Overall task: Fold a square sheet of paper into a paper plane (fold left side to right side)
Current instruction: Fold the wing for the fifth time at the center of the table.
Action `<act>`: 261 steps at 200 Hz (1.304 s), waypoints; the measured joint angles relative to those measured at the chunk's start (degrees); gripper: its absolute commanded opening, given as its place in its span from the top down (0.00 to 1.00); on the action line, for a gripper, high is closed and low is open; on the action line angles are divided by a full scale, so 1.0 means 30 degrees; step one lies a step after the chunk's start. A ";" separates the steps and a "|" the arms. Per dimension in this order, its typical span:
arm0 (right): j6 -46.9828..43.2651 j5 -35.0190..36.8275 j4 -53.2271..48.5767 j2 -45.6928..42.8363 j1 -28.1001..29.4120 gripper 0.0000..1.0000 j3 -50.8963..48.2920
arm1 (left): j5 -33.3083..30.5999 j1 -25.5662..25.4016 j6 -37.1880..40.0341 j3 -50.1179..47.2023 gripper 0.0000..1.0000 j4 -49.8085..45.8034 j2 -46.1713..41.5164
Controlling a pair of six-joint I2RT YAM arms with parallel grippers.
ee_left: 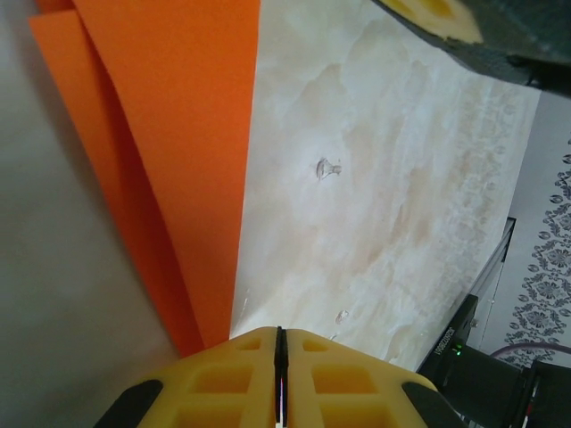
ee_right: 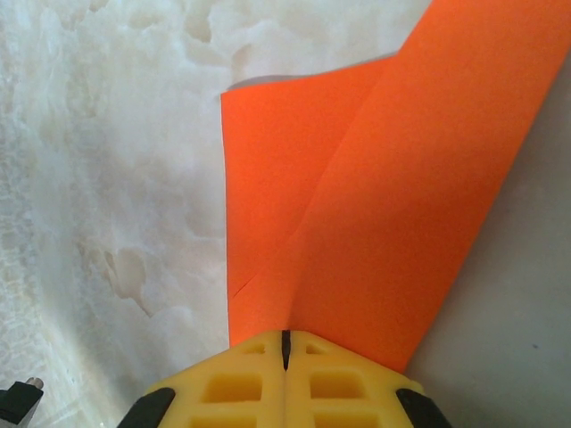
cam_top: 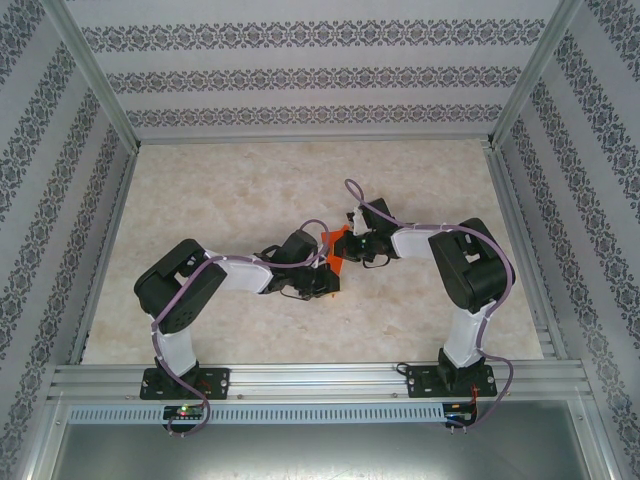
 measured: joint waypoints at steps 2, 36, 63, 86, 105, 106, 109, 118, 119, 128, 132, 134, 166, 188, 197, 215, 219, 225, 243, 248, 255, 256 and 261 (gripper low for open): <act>-0.0015 0.0022 -0.0044 0.0000 0.0000 1.00 0.0022 | -0.0036 0.0000 -0.0007 -0.0007 0.88 0.0000 0.0000; -0.0386 0.0342 -0.0903 0.0000 0.0000 1.00 0.0408 | -0.0328 0.0000 -0.0073 -0.0328 0.89 0.0146 0.0000; -0.0568 0.0481 -0.1421 0.0000 0.0000 1.00 0.0634 | -0.0423 0.0000 -0.0189 -0.0648 0.89 0.0619 0.0000; -0.0816 0.0605 -0.1749 0.0000 0.0000 1.00 0.0765 | -0.0423 0.0000 -0.0459 -0.0896 0.89 0.1122 0.0000; -0.0896 0.0656 -0.1938 0.0007 0.0000 1.00 0.0852 | -0.0401 0.0000 -0.0743 -0.1217 0.90 0.1763 0.0000; -0.0903 0.0663 -0.1945 0.0000 0.0000 1.00 0.0852 | -0.0401 0.0000 -0.0758 -0.1253 0.90 0.1821 -0.0007; -0.0911 0.0663 -0.1945 0.0007 0.0000 1.00 0.0852 | -0.0401 0.0000 -0.0816 -0.1311 0.90 0.1902 -0.0007; -0.0940 0.0670 -0.2025 0.0007 0.0000 1.00 0.0889 | -0.0393 0.0000 -0.0947 -0.1494 0.90 0.2237 -0.0015; -0.0940 0.0670 -0.2033 0.0007 0.0000 1.00 0.0896 | -0.0393 0.0000 -0.0954 -0.1523 0.90 0.2280 -0.0015; -0.0947 0.0685 -0.2149 0.0029 0.0000 1.00 0.0969 | -0.0393 0.0000 -0.1049 -0.1683 0.90 0.2557 -0.0022; -0.0954 0.0692 -0.2178 0.0044 0.0000 1.00 0.0998 | -0.0393 0.0000 -0.1086 -0.1756 0.90 0.2710 -0.0022; -0.0947 0.0685 -0.2208 0.0051 0.0000 1.00 0.1013 | -0.0386 0.0000 -0.1093 -0.1785 0.90 0.2754 -0.0022; -0.0962 0.0714 -0.2506 0.0117 0.0000 1.00 0.1202 | -0.0342 -0.0015 -0.1239 -0.2157 0.91 0.3089 -0.0204; -0.0962 0.0743 -0.2608 0.0138 0.0000 1.00 0.1268 | -0.0240 -0.0175 -0.1239 -0.2310 0.91 0.3045 -0.0393; -0.0962 0.0743 -0.2652 0.0146 0.0000 1.00 0.1297 | -0.0146 -0.0284 -0.1239 -0.2419 0.91 0.3024 -0.0539; -0.0962 0.0750 -0.2710 0.0160 0.0000 1.00 0.1333 | 0.0109 -0.0372 -0.1217 -0.2521 0.91 0.2710 -0.1027; -0.0962 0.0758 -0.2725 0.0160 0.0000 1.00 0.1348 | 0.0117 -0.0372 -0.1209 -0.2514 0.91 0.2608 -0.1166; -0.0962 0.0758 -0.2725 0.0168 0.0000 1.00 0.1348 | 0.0117 -0.0350 -0.1137 -0.2506 0.91 0.2412 -0.1472; -0.0962 0.0758 -0.2725 0.0168 0.0000 1.00 0.1348 | 0.0175 -0.0211 -0.0918 -0.2259 0.91 0.1807 -0.2237; -0.0962 0.0758 -0.2725 0.0175 0.0000 1.00 0.1348 | 0.0197 -0.0131 -0.0838 -0.2084 0.91 0.1647 -0.2353; -0.0954 0.0758 -0.2725 0.0175 0.0000 1.00 0.1348 | 0.0182 -0.0015 -0.0699 -0.1778 0.91 0.1428 -0.2426; -0.0962 0.0758 -0.2725 0.0175 0.0000 1.00 0.1348 | 0.0182 0.0000 -0.0685 -0.1741 0.91 0.1406 -0.2426; -0.0954 0.0758 -0.2725 0.0175 0.0000 1.00 0.1348 | 0.0189 0.0080 -0.0605 -0.1486 0.91 0.1231 -0.2419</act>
